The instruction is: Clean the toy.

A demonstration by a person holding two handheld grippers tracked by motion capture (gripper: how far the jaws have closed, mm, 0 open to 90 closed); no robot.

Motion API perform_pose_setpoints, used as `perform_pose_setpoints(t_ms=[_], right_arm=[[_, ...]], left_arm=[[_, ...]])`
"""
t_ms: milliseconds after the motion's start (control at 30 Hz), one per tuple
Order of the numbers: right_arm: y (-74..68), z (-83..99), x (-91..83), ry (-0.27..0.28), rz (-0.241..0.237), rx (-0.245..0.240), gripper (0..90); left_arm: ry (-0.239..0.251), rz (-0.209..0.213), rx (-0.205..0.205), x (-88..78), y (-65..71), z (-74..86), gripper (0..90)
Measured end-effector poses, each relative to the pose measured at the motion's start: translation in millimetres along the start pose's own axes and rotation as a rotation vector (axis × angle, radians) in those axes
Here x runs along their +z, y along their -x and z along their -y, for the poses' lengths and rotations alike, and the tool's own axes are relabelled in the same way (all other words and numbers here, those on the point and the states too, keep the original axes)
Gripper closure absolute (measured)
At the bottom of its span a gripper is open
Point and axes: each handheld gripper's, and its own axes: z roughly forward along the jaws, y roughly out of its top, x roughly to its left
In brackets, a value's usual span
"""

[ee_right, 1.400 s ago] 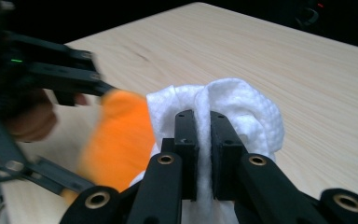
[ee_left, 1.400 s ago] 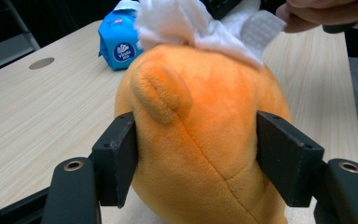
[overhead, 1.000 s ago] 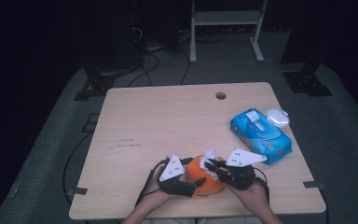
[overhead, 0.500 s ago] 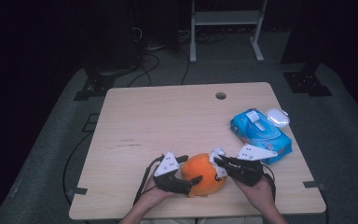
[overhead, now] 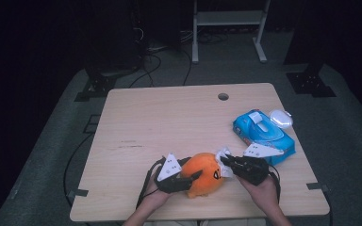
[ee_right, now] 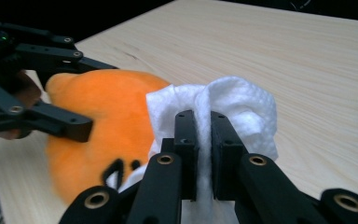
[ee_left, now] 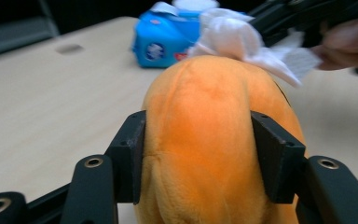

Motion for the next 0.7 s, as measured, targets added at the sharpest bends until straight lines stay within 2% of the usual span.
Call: perform_pose_setpoints(t_ms=[33,67,100,200,233,267,300,367,433,500,533,567,600,633,700], right_arm=[[-5.4,-1.8,1.1,0.017,-0.029,-0.005,81.8],[-5.4,-1.8,1.1,0.017,-0.029,-0.005,81.8],[-8.9,-2.6,2.5,0.019,-0.041,-0.015,81.8],[-14.7,-0.7,9.8,-0.01,-0.025,-0.042,81.8],[-7.9,3.7,14.1,-0.021,-0.016,-0.017,81.7],[-7.9,3.7,14.1,-0.021,-0.016,-0.017,81.7],[-2.6,6.4,16.0,-0.035,0.005,-0.009,81.7],[9.9,13.7,20.5,-0.073,0.041,0.044,81.6],[15.8,19.1,24.1,-0.092,0.041,0.085,81.6],[11.5,16.2,24.1,-0.07,0.021,0.085,81.7],[3.4,9.2,20.8,-0.036,0.012,0.059,81.6],[0.4,6.2,18.2,-0.017,-0.002,0.06,81.6],[0.4,6.2,18.2,-0.017,-0.002,0.06,81.6],[-3.0,1.9,13.9,0.02,-0.036,0.066,81.6],[-3.7,0.9,13.1,0.026,-0.041,0.063,81.6]], left_arm=[[0.012,-0.068,0.053,-1.9,2.8,-2.7,44.0],[0.012,-0.068,0.053,-1.9,2.8,-2.7,44.0],[0.015,-0.087,0.065,-2.2,3.0,-2.8,44.0],[0.008,-0.06,0.043,-1.8,-1.9,1.2,43.2],[0.003,-0.053,0.033,-2.2,-4.0,2.4,42.0],[-0.003,-0.043,0.021,-2.8,-6.5,3.1,42.0],[-0.004,-0.035,0.006,-3.3,-8.9,4.1,41.4],[-0.009,-0.016,-0.02,-4.9,-13.4,6.8,40.7],[-0.007,-0.005,-0.033,-5.8,-15.8,8.6,40.6],[-0.01,-0.003,-0.031,-6.6,-16.4,9.1,40.6],[-0.007,-0.002,-0.032,-6.7,-16.0,9.5,40.6],[-0.001,0.009,-0.018,-6.7,-13.4,9.5,40.6],[-0.001,0.009,-0.018,-6.7,-13.4,9.5,40.6],[0.006,0.015,-0.005,-5.9,-10.4,9.0,40.5],[0.013,0.027,0.038,-4.0,-2.1,7.1,40.3]])
